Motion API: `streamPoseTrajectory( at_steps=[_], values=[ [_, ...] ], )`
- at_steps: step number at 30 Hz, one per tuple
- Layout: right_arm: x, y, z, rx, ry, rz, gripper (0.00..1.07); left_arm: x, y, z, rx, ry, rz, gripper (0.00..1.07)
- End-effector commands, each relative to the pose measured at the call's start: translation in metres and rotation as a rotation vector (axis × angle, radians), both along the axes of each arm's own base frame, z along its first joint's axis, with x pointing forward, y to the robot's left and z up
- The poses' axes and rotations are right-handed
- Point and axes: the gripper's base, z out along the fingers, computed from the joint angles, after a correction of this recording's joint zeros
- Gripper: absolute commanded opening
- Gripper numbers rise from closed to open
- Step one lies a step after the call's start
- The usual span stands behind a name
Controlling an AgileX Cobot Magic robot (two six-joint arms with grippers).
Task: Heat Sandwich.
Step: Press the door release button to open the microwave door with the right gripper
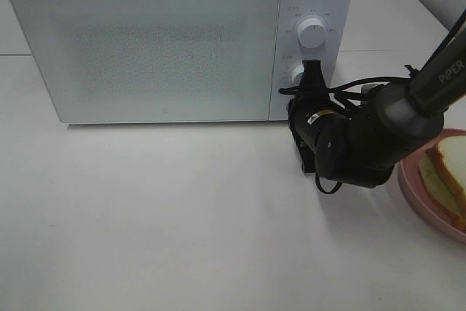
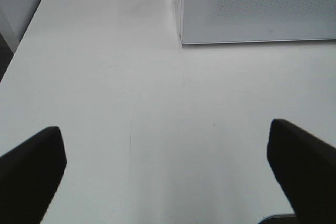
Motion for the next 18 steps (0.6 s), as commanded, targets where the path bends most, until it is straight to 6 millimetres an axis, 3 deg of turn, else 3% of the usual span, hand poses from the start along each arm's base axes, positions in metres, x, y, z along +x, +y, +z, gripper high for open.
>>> streamPoseTrajectory(
  at_steps=[1,11,18],
  values=[
    [0.01,-0.002,0.012,-0.004,-0.094,-0.027,0.0,-0.003,0.0,0.001,-0.002,-0.024,0.003,1.0],
    [0.021,0.001,0.025,0.011,-0.173,-0.053,0.0,-0.003,0.0,0.001,-0.002,-0.024,0.003,1.0],
    [0.037,-0.003,0.044,0.005,-0.318,-0.09,0.0,-0.003,0.0,0.001,-0.002,-0.024,0.003,1.0]
  ],
)
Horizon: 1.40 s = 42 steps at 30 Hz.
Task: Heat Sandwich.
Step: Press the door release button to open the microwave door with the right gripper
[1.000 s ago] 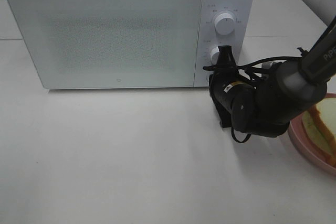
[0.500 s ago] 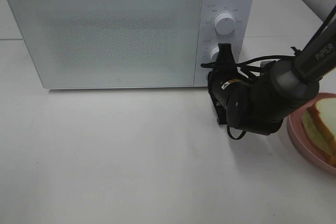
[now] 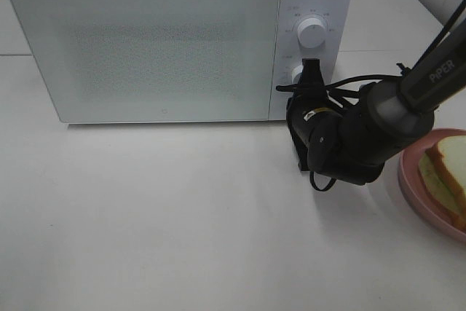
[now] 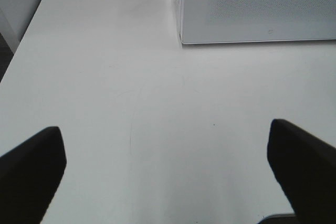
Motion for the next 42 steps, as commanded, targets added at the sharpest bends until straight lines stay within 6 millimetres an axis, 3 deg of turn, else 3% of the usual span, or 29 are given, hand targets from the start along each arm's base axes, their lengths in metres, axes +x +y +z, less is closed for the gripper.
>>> streamPoseTrajectory(
  at_steps=[1,9,42],
  values=[
    [0.033,-0.007,0.043,-0.025,-0.317,-0.047,0.0,-0.003,0.0,0.001,-0.002,-0.024,0.003,1.0],
    [0.048,-0.013,0.051,-0.035,-0.374,-0.04,0.0,-0.003,0.0,0.001,-0.003,-0.024,0.002,1.0],
    [0.047,-0.008,0.042,-0.029,-0.27,0.019,0.0,-0.003,0.0,0.001,-0.001,-0.024,0.003,1.0]
  ],
)
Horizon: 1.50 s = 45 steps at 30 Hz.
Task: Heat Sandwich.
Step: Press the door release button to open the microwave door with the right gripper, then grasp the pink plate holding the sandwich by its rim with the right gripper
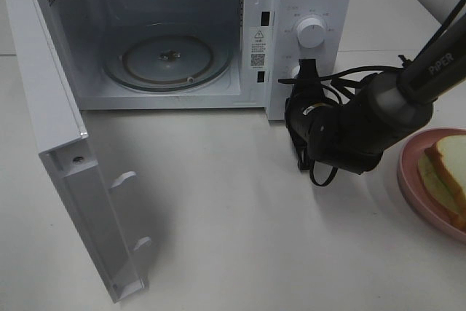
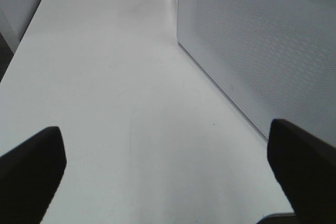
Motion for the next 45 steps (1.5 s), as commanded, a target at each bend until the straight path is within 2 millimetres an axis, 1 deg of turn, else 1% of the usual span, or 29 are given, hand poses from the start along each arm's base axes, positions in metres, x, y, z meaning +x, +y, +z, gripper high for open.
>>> streamPoseTrajectory(
  at_steps=[1,7,15,16,18,20,21,23,24,28,29,30,32,33,35,39,40,43,45],
  values=[
    [0.035,-0.006,0.046,-0.026,-0.337,-0.002,0.0,-0.003,0.0,0.001,-0.001,-0.024,0.003,1.0],
    [0.034,-0.004,0.046,-0.015,-0.295,0.013,0.0,-0.003,0.0,0.001,-0.001,-0.024,0.003,1.0],
    [0.018,-0.008,0.041,0.014,-0.222,0.045,0.0,-0.003,0.0,0.001,-0.001,-0.024,0.003,1.0],
    [0.011,-0.005,0.041,0.019,-0.214,0.063,0.0,-0.003,0.0,0.001,-0.002,-0.024,0.003,1.0],
    [0.008,-0.004,0.041,0.02,-0.208,0.068,0.0,-0.003,0.0,0.001,-0.002,-0.024,0.003,1.0],
    [-0.003,-0.002,0.039,0.015,-0.188,0.083,0.0,-0.003,0.0,0.001,-0.002,-0.024,0.003,1.0],
    [-0.003,-0.002,0.039,0.015,-0.188,0.083,0.0,-0.003,0.0,0.001,-0.002,-0.024,0.003,1.0],
    [-0.011,0.0,0.037,0.01,-0.17,0.098,0.0,-0.003,0.0,0.001,-0.002,-0.024,0.003,1.0],
    [-0.017,0.002,0.036,0.005,-0.159,0.11,0.0,-0.003,0.0,0.001,-0.002,-0.023,0.002,1.0],
    [-0.026,0.002,0.036,0.003,-0.145,0.118,0.0,-0.003,0.0,0.001,-0.002,-0.023,0.002,1.0],
    [-0.033,-0.001,0.036,-0.002,-0.127,0.121,0.0,-0.003,0.0,0.001,-0.002,-0.023,0.002,1.0],
    [-0.033,-0.001,0.036,-0.002,-0.127,0.121,0.0,-0.003,0.0,0.001,-0.002,-0.023,0.002,1.0],
    [-0.04,-0.004,0.036,-0.005,-0.092,0.13,0.0,-0.003,0.0,0.001,-0.002,-0.023,0.002,1.0],
    [-0.046,-0.007,0.038,-0.005,-0.066,0.14,0.0,-0.003,0.0,0.001,-0.002,-0.023,0.002,1.0],
    [-0.049,-0.008,0.039,-0.011,-0.058,0.147,0.0,-0.003,0.0,0.001,-0.002,-0.023,0.002,1.0],
    [-0.066,-0.015,0.047,-0.049,0.003,0.196,0.0,-0.003,0.0,0.001,-0.002,-0.023,0.002,1.0],
    [-0.066,-0.015,0.047,-0.049,0.003,0.196,0.0,-0.003,0.0,0.001,-0.002,-0.023,0.002,1.0],
    [-0.077,-0.017,0.053,-0.099,0.069,0.268,0.0,-0.003,0.0,0.001,-0.002,-0.023,0.002,1.0],
    [-0.079,-0.017,0.054,-0.122,0.084,0.294,0.0,-0.003,0.0,0.001,-0.002,-0.023,0.002,1.0]
  ],
)
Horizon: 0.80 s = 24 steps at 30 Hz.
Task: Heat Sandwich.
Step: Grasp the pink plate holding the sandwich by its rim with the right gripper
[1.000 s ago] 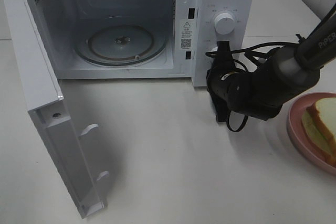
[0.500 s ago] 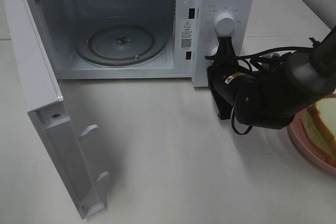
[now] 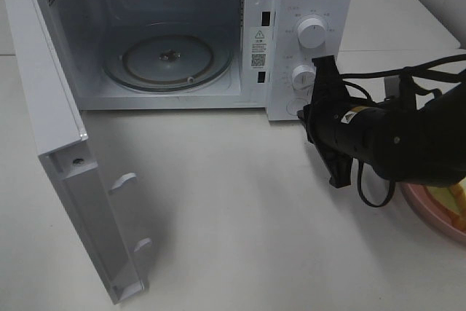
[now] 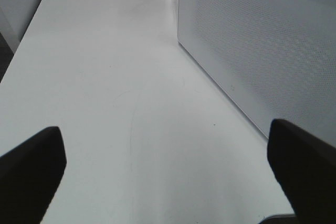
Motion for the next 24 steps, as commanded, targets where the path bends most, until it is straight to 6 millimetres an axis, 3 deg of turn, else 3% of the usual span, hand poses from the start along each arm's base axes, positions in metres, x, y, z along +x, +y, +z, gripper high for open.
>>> streamPoseTrajectory(
  at_steps=[1,13,23,24],
  values=[
    [-0.009,0.002,0.01,-0.12,0.042,0.152,0.0,-0.003,0.0,0.001,-0.002,-0.023,0.002,1.0],
    [-0.027,0.006,0.024,-0.363,0.113,0.493,0.0,-0.003,0.0,0.001,-0.002,-0.023,0.002,1.0],
    [-0.032,0.015,0.031,-0.698,0.206,0.989,0.0,-0.003,0.0,0.001,-0.002,-0.023,0.002,1.0],
    [-0.034,0.015,0.032,-0.775,0.217,1.103,0.01,-0.003,0.0,0.001,-0.002,-0.023,0.002,1.0]
  ],
)
